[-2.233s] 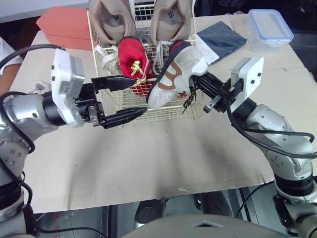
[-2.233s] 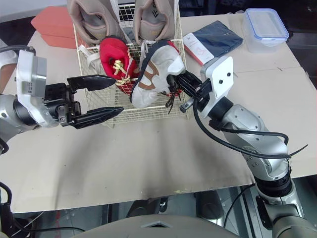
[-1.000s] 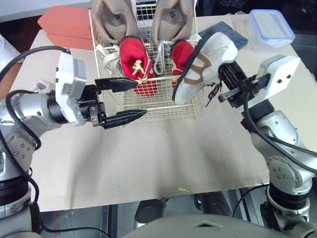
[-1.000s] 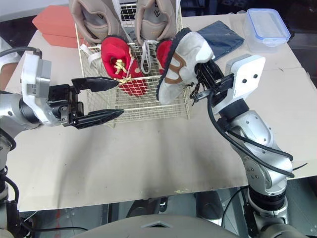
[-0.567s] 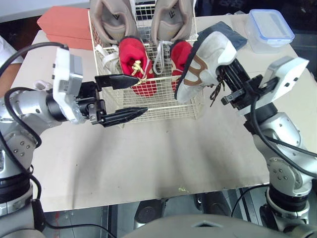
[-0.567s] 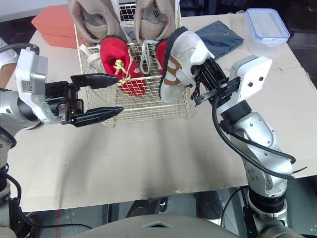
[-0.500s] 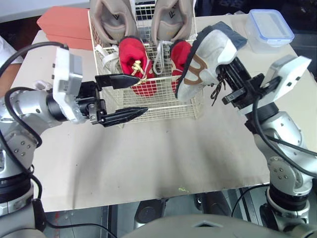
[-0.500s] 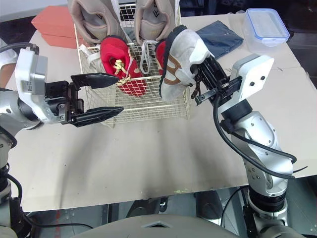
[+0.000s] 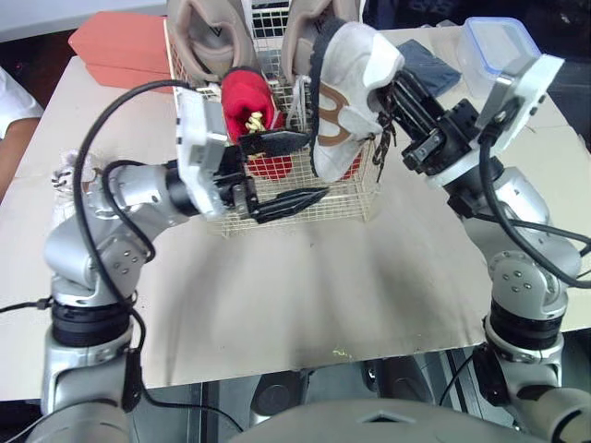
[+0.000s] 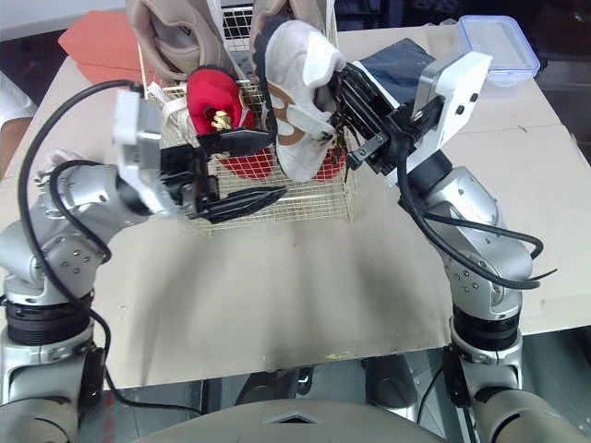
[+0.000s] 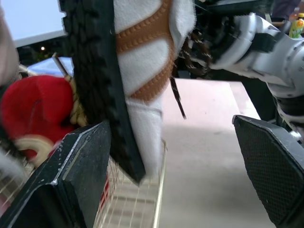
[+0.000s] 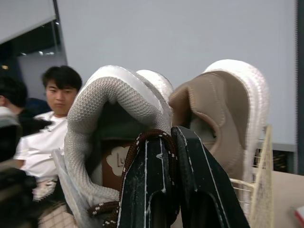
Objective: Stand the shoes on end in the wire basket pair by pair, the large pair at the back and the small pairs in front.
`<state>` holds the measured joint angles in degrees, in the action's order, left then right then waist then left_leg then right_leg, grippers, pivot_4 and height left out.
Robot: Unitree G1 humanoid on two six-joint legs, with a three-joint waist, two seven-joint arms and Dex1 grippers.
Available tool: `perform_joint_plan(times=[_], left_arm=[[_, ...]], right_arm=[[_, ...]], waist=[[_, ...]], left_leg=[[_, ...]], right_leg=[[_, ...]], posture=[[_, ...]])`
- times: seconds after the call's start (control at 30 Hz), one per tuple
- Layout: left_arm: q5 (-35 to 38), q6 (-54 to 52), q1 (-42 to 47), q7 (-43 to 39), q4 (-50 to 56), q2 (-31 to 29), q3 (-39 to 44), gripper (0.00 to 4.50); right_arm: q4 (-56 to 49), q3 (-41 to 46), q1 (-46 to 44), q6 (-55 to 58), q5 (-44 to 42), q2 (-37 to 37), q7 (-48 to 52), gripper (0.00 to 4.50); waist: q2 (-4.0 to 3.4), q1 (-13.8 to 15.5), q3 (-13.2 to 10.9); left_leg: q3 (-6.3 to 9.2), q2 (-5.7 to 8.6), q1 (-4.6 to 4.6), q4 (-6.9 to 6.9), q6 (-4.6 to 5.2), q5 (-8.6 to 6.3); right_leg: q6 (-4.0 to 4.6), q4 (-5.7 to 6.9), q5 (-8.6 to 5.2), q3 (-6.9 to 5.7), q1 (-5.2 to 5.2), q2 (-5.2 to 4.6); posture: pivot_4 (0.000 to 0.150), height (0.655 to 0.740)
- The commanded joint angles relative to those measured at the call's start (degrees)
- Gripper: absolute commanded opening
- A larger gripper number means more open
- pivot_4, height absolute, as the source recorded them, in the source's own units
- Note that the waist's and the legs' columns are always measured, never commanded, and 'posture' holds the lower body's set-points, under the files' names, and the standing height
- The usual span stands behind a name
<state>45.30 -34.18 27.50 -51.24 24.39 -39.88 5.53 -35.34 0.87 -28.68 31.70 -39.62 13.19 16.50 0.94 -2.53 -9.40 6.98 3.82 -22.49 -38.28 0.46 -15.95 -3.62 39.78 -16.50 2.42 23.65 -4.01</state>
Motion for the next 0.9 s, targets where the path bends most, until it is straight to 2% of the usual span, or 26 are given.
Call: perform_joint_plan(times=[0.03,0.1,0.13,0.17,0.4,0.43,0.53,0.57,0.63,0.7,0.73,0.83,0.9], left_arm=[[-1.6,1.1,2.3,2.0,-0.8,1.3,0.0,4.43],[-2.3,1.1,2.5,1.9,-1.1,1.6,-0.4,4.43],[-2.5,1.1,2.7,2.1,-1.3,1.9,-0.5,3.93],[-2.6,1.0,2.9,2.3,-1.5,2.0,-0.4,3.79],[-3.7,1.5,3.6,2.7,-1.5,3.8,-1.5,0.61],[-4.0,1.7,3.7,2.7,-1.6,4.0,-1.6,0.37],[-4.8,2.3,4.3,2.7,-2.1,5.0,-2.1,0.36],[-5.0,2.4,4.3,2.6,-2.1,5.2,-2.2,0.36],[-4.9,2.4,4.4,1.8,-2.3,5.3,-2.3,0.36],[-3.9,2.2,4.3,0.8,-2.7,5.1,-1.6,0.36],[-3.2,1.9,4.4,0.5,-2.9,5.0,-1.0,0.36],[-1.4,0.8,4.2,-1.9,-3.8,4.2,-0.1,0.36],[0.3,0.1,4.0,-3.9,-4.1,3.6,0.2,0.36]], right_arm=[[-1.2,0.7,-2.1,-0.6,-2.3,0.0,1.1,0.0],[-1.1,0.9,-2.3,-0.3,-3.2,0.0,1.3,0.0],[-1.2,1.0,-2.4,-0.1,-3.8,0.1,1.5,0.0],[-1.3,1.0,-2.4,0.2,-4.2,0.3,1.7,0.0],[-1.7,1.9,-2.6,1.6,-7.9,2.5,2.5,0.0],[-1.7,2.0,-2.6,1.7,-8.1,2.8,2.6,0.0],[-1.3,2.7,-2.6,2.2,-9.6,4.2,3.2,0.0],[-1.2,3.0,-2.6,2.4,-10.2,4.9,3.7,0.62],[-0.8,4.1,-2.5,3.4,-12.3,6.9,5.0,1.33],[0.1,6.1,-2.1,6.3,-16.4,11.6,8.6,2.35],[0.9,7.7,-1.7,8.4,-19.2,14.7,10.7,3.01],[4.6,12.3,-1.4,13.2,-27.2,22.4,15.6,4.39],[7.5,14.7,-1.9,16.1,-32.4,26.2,18.0,4.46]], waist=[[0.0,0.0,0.0],[0.0,-0.1,0.0],[0.0,0.0,0.0],[0.0,0.0,0.0],[0.0,0.1,0.0],[0.0,0.1,0.0],[0.0,0.1,0.0],[0.0,0.1,0.0],[0.01,0.1,0.0],[0.0,0.1,0.0],[0.01,0.2,0.0],[0.02,0.3,0.0],[0.02,0.2,0.0]], left_leg=[[0.01,0.0,0.0,0.01,0.0,0.0],[0.01,-0.01,0.0,0.01,0.0,0.0],[0.0,-0.01,0.0,0.01,0.0,0.0],[0.0,-0.01,-0.01,0.01,0.0,0.0],[0.01,0.0,-0.03,0.0,0.0,0.0],[0.01,0.0,-0.03,0.0,0.0,0.0],[0.02,0.0,-0.03,0.0,0.0,0.0],[0.02,0.0,-0.04,-0.01,0.0,0.0],[0.01,0.01,-0.04,-0.01,0.0,0.0],[0.01,0.01,-0.06,-0.01,0.0,0.0],[0.01,0.01,-0.07,-0.01,0.0,0.0],[0.02,0.01,-0.08,-0.02,0.01,0.0],[0.03,0.01,-0.08,-0.02,0.02,-0.01]], right_leg=[[0.0,0.01,0.0,-0.01,0.02,0.01],[0.0,0.02,0.0,0.0,0.04,0.01],[0.0,0.02,0.0,0.01,0.04,0.01],[0.0,0.02,0.0,0.01,0.04,0.0],[0.0,0.0,0.0,-0.01,0.04,-0.01],[0.0,0.0,0.0,-0.01,0.04,-0.01],[0.0,0.0,0.0,-0.02,0.04,0.0],[0.0,0.0,0.0,-0.02,0.03,-0.01],[0.0,-0.01,0.0,-0.02,0.03,-0.01],[0.0,-0.02,0.0,-0.02,0.03,-0.01],[0.0,-0.03,0.0,-0.03,0.03,-0.01],[0.0,-0.06,0.0,-0.07,-0.01,-0.01],[0.0,-0.06,0.0,-0.08,-0.02,-0.01]], posture=[[0.15,0.74],[0.15,0.74],[0.15,0.74],[0.15,0.74],[0.15,0.74],[0.15,0.74],[0.15,0.74],[0.15,0.74],[0.15,0.74],[0.15,0.74],[0.15,0.74],[0.15,0.74],[0.15,0.74]])
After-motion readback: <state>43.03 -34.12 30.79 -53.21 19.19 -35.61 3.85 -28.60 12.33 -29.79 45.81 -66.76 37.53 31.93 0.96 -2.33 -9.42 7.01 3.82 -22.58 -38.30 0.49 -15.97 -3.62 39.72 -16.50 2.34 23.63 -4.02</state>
